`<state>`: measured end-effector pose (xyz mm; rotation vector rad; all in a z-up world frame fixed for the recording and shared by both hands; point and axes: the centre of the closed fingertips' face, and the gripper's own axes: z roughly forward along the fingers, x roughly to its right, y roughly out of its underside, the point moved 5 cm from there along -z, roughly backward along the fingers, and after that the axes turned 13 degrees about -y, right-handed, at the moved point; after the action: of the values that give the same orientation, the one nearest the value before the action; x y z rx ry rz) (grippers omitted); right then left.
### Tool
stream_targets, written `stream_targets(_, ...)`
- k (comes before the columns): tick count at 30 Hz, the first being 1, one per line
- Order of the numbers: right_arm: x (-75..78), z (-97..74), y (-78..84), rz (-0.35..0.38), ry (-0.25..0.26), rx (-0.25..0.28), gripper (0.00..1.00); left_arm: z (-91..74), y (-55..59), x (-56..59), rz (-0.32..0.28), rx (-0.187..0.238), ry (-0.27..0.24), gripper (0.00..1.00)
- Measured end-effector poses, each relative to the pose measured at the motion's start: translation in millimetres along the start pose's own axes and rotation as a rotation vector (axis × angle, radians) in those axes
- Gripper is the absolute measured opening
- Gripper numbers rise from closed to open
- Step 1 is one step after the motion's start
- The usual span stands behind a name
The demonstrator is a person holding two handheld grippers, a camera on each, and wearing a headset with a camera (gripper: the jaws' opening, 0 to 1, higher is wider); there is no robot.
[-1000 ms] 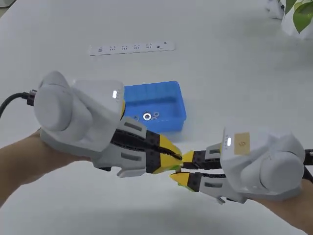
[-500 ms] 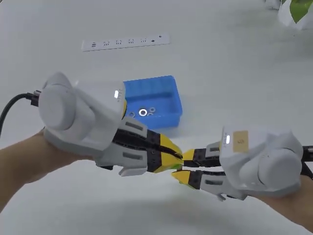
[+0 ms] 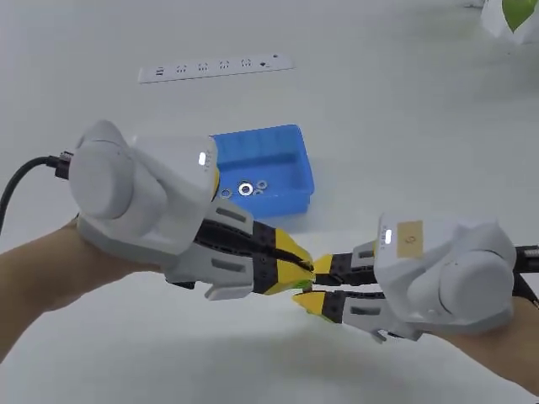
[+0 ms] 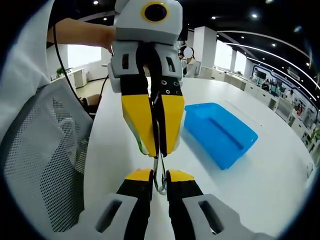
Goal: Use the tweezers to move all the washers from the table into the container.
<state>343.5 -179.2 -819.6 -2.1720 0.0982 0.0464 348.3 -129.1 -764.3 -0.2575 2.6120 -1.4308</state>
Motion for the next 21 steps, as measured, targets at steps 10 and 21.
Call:
stream_targets(10, 0.5, -0.9, 1.0, 0.010, 0.000, 0.009, 0.11, 1.8, -1.0, -0.4, -0.009, 0.006, 0.006, 0.07)
stream_targets(21, 1.0, -0.2, 0.5, 0.025, 0.001, 0.012, 0.10, 0.8, 0.3, -2.2, -0.024, 0.005, 0.008, 0.07)
